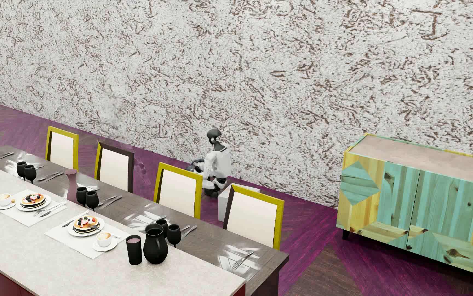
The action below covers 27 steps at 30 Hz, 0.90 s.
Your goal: Rise from the dark gray box
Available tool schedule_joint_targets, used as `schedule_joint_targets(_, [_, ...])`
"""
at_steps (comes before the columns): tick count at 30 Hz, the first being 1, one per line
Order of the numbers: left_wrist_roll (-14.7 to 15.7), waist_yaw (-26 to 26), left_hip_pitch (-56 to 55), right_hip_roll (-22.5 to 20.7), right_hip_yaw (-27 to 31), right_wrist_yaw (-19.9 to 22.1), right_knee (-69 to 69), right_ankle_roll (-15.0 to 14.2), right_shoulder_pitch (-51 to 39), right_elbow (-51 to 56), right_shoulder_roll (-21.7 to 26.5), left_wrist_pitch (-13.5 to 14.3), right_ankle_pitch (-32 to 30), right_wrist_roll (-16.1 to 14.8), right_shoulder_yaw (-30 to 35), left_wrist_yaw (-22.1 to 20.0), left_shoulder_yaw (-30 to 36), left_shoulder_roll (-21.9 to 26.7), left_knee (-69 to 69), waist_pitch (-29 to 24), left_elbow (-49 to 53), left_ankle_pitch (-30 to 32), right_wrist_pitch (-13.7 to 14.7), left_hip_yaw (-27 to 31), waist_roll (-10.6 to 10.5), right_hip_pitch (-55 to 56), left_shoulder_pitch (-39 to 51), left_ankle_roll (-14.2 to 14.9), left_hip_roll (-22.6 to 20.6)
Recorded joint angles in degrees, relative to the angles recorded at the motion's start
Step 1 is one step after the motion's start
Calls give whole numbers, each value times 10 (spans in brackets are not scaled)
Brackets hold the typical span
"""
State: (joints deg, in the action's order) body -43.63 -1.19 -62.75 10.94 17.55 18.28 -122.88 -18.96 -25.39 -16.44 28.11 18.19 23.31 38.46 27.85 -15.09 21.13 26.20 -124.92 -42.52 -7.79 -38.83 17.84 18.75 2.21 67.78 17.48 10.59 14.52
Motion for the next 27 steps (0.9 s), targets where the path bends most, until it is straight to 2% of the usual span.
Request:
schedule_joint_targets(1, [-3,-1,-14,0,2,-17,-1,-9,-1,26,6,5,-2,11,-8,8,-11,5,-5,-4,25,-7,3,4,1,10,-4,-12,0])
schedule_joint_targets(2, [8,-2,-25,1,3,-26,-1,-12,-1,46,10,10,-4,11,-16,25,-18,18,-11,-14,58,-9,12,9,4,20,-2,-1,-1])
schedule_joint_targets(4, [16,0,-48,1,-3,-18,-2,-13,14,106,27,5,-5,6,-30,27,-25,33,-32,-31,122,-15,8,18,0,38,-14,-5,4])
schedule_joint_targets(5, [17,1,-44,1,4,4,-2,-17,22,132,32,-3,-5,13,-34,18,-14,44,-32,-47,145,-15,-7,17,8,42,-16,-3,4])
schedule_joint_targets(6, [29,1,-45,1,3,19,-2,-18,33,161,40,1,-6,9,-34,9,-5,57,-33,-63,172,-15,-11,15,8,50,-22,-3,3])
schedule_joint_targets(7, [29,-4,-38,-2,4,41,-1,-18,36,205,48,-16,-10,8,-29,-3,-11,72,-28,-87,210,-31,-29,8,14,56,-23,-11,8])
schedule_joint_targets(8, [43,1,-54,1,4,71,-2,-20,47,246,63,-11,-3,-3,-34,-16,2,86,-32,-111,243,-26,-43,16,12,60,-32,-8,1])
schedule_joint_targets(9, [49,-6,-67,-8,2,111,-3,-20,51,287,77,-20,-1,1,-22,-34,-1,106,-36,-133,301,-31,-50,27,17,73,-43,6,8])
schedule_joint_targets(10, [57,-8,-92,-8,5,111,-7,-23,52,331,98,-27,2,-14,-21,-70,3,120,-39,-147,341,-32,-35,34,20,99,-54,5,9])
schedule_joint_targets(11, [47,-8,-124,-6,10,165,-7,-23,64,355,106,-34,6,-11,-37,-61,7,119,-42,-158,376,-34,-57,42,18,129,-72,2,3])
schedule_joint_targets(12, [22,2,-156,2,19,191,-2,-28,81,364,124,-31,12,-1,-53,-44,18,112,-38,-165,409,-22,-68,56,-4,142,-109,-5,-13])
schedule_joint_targets(13, [11,4,-182,8,14,158,11,-20,77,380,161,-34,12,11,-55,-75,20,103,-29,-165,399,-22,-47,51,-20,159,-127,-18,-25])
schedule_joint_targets(14, [16,5,-183,4,4,142,26,-10,64,385,180,-29,13,11,-54,-62,3,103,-10,-161,390,-25,-37,33,-21,164,-119,-41,-29])
schedule_joint_targets(15, [17,8,-167,1,-13,152,51,-3,52,374,192,-14,18,-8,-39,-62,2,93,11,-158,369,-28,-26,18,-24,152,-100,-62,-37])
schedule_joint_targets(16, [11,6,-147,-11,-19,155,75,3,40,346,181,-28,19,-14,-15,-79,-3,92,31,-148,353,-37,-27,7,-23,135,-90,-73,-30])
schedule_joint_targets(17, [8,10,-124,-10,-25,155,101,1,31,311,172,-28,25,-11,-5,-84,5,73,59,-136,314,-41,-38,-4,-26,114,-79,-86,-36])
schedule_joint_targets(18, [14,7,-105,-15,-28,129,134,2,19,270,156,-26,31,-8,21,-70,13,55,89,-116,263,-41,-25,-8,-25,95,-69,-97,-42])
schedule_joint_targets(19, [3,3,-81,-15,-30,123,171,2,9,218,131,-32,37,-4,45,-67,35,45,127,-96,210,-38,-33,-16,-30,70,-56,-114,-50])
schedule_joint_targets(20, [6,5,-47,-19,-39,112,213,0,-6,165,111,-47,37,-1,59,-75,56,32,166,-83,147,-41,-50,-24,-29,37,-35,-119,-46])
schedule_joint_targets(21, [5,1,-14,-19,-39,72,256,0,-13,104,85,-38,38,-3,73,-82,72,18,211,-59,70,-28,-20,-35,-27,6,-29,-122,-50])
schedule_joint_targets(22, [13,2,25,-20,-54,51,299,6,-22,48,69,-44,34,-11,84,-92,78,4,256,-40,5,-33,-32,-49,-27,-27,-16,-129,-48])
schedule_joint_targets(23, [32,5,66,-12,-56,15,345,3,-25,-21,53,-34,33,-17,98,-80,99,-7,309,-18,-67,-22,-13,-63,-23,-63,-1,-134,-53])
schedule_joint_targets(24, [27,10,116,-12,-79,-13,394,16,-28,-88,38,-57,23,-24,117,-95,115,-23,359,4,-142,-19,-20,-90,-16,-108,5,-141,-47])
schedule_joint_targets(25, [29,13,171,-12,-94,-45,443,20,-28,-161,17,-68,17,-50,130,-90,125,-36,416,26,-195,-15,-6,-105,-16,-155,9,-143,-46])
schedule_joint_targets(26, [30,20,227,-9,-101,-52,497,29,-17,-221,11,-55,14,-67,135,-94,137,-52,473,48,-221,-6,-9,-117,-17,-211,10,-156,-64])
schedule_joint_targets(27, [36,16,294,-11,-112,-32,549,51,1,-251,-6,-25,14,-66,139,-74,132,-49,537,68,-222,1,-20,-135,-5,-276,2,-157,-78])
